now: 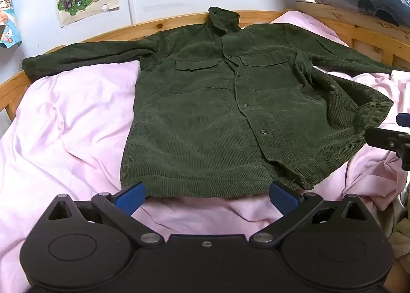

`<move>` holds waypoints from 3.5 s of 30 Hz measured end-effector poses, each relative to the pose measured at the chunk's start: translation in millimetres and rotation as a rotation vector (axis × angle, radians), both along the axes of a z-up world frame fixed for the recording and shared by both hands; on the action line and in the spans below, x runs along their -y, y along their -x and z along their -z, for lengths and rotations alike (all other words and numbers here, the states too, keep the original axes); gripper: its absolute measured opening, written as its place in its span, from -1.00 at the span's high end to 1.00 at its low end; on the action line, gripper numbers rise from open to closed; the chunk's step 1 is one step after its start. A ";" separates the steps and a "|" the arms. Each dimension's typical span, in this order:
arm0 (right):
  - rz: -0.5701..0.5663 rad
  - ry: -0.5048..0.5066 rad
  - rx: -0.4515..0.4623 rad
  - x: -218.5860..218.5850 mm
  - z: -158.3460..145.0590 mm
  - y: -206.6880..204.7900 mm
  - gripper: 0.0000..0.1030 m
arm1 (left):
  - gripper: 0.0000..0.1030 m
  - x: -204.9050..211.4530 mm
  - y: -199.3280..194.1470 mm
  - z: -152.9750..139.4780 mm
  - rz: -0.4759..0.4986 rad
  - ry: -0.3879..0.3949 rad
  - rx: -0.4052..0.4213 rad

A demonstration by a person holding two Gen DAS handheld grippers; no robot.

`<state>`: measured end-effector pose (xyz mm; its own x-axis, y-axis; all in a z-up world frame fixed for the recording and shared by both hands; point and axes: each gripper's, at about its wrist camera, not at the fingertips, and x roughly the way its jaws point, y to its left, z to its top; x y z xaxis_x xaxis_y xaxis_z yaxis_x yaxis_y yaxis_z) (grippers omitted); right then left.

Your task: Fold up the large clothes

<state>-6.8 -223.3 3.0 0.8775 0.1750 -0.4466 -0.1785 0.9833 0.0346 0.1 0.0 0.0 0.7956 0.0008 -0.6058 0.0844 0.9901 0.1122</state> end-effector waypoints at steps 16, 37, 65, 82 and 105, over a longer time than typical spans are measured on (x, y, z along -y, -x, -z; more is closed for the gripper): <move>0.000 -0.004 0.000 -0.9 0.3 0.0 -0.99 | -0.99 0.0 0.1 -0.1 0.000 0.001 0.004; 0.000 -0.004 0.000 -1.5 1.4 0.2 -0.99 | -0.99 0.1 0.3 0.0 0.001 -0.001 0.005; 0.000 -0.005 0.000 -1.5 2.6 0.3 -0.99 | -0.99 4.0 3.0 -1.3 0.003 0.001 0.001; 0.000 -0.005 0.000 -2.3 2.7 0.3 -0.99 | -0.99 3.1 0.6 2.5 0.006 -0.001 -0.002; 0.120 -0.150 0.075 45.4 -32.4 -21.6 -0.99 | -0.99 -11.5 -36.5 -23.0 -0.026 -0.083 -0.082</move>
